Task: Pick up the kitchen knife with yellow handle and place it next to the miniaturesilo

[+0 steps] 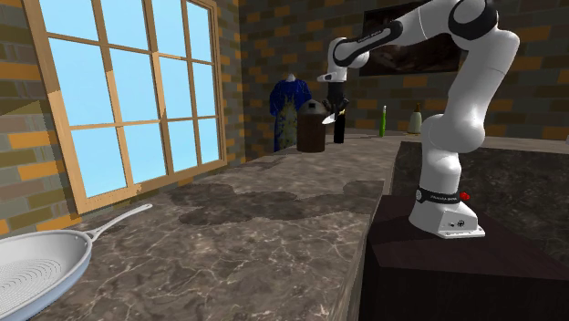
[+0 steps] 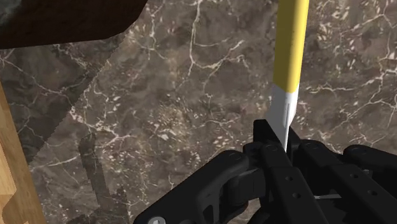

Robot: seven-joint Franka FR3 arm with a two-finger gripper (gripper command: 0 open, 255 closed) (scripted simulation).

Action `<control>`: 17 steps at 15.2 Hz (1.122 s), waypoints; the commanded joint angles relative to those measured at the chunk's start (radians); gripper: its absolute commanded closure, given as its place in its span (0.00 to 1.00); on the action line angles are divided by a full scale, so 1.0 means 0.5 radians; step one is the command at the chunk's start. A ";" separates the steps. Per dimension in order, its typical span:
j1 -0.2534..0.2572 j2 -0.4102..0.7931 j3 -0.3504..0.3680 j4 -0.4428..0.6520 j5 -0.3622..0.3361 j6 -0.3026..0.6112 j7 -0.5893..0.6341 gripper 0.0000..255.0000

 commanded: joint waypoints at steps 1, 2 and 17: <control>-0.002 0.006 -0.009 -0.048 -0.003 0.054 0.000 1.00; -0.003 0.011 -0.014 -0.070 -0.003 0.082 0.000 1.00; 0.003 0.155 -0.103 -0.364 0.027 0.506 -0.034 1.00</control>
